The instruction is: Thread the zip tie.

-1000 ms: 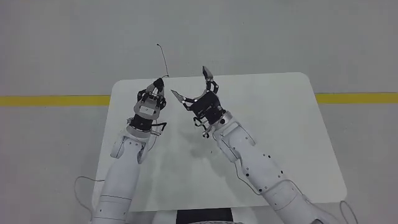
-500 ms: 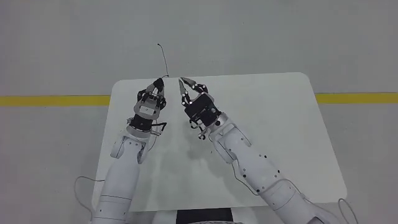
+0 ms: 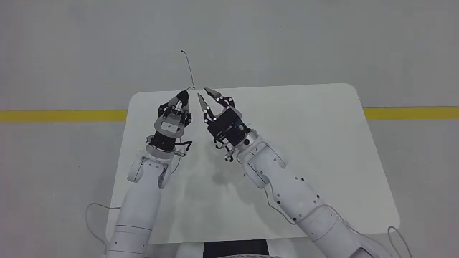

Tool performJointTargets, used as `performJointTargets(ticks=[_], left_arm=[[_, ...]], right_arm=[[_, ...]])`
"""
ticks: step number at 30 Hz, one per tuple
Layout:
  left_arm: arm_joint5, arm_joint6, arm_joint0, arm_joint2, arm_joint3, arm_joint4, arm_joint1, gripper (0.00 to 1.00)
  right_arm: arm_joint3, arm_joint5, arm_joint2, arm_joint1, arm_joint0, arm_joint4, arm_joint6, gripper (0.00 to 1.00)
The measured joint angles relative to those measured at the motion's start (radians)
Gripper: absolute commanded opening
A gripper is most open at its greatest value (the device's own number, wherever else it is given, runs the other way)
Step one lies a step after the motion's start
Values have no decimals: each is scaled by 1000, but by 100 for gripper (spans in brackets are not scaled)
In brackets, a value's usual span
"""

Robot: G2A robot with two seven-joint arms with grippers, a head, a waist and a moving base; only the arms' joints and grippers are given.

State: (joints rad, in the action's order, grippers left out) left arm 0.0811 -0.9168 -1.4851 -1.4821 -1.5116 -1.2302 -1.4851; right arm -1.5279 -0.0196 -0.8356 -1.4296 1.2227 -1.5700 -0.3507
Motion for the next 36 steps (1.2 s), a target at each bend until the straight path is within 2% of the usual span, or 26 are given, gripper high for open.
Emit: performJointTargets(ticks=[36], left_arm=[[0,0,0,0,0,0,0,0]], right_arm=[[29,9,14,-30,-30,0,-6,10]])
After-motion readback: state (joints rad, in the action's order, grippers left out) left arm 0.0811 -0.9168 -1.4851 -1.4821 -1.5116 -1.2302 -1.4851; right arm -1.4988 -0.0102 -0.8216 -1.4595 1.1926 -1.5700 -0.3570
